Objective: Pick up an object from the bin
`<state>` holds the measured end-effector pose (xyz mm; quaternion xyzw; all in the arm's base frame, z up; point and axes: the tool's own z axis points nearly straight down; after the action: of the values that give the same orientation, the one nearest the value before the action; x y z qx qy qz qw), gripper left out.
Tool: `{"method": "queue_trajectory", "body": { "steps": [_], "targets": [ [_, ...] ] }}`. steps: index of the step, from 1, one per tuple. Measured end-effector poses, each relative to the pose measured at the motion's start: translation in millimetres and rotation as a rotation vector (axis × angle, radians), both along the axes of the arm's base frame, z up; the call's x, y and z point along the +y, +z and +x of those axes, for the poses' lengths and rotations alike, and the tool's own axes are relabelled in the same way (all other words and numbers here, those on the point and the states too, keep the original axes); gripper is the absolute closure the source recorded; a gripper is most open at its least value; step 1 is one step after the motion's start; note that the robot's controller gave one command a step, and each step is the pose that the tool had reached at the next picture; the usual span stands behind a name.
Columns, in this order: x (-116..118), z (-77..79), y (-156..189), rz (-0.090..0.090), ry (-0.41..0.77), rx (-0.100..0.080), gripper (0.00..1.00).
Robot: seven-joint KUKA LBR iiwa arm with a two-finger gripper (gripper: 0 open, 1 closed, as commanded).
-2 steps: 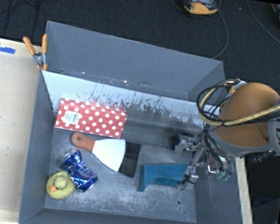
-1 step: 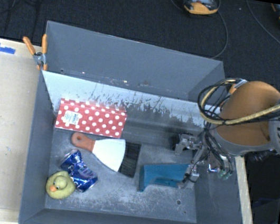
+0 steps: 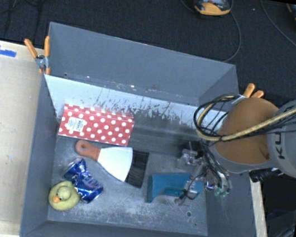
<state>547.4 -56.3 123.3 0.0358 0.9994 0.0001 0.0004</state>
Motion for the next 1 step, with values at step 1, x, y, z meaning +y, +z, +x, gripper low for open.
{"method": "queue_trajectory", "body": {
  "steps": [1],
  "targets": [
    [25.5, 29.5, -53.9, 0.001, 0.074, 0.006, 1.00]
  ]
}}
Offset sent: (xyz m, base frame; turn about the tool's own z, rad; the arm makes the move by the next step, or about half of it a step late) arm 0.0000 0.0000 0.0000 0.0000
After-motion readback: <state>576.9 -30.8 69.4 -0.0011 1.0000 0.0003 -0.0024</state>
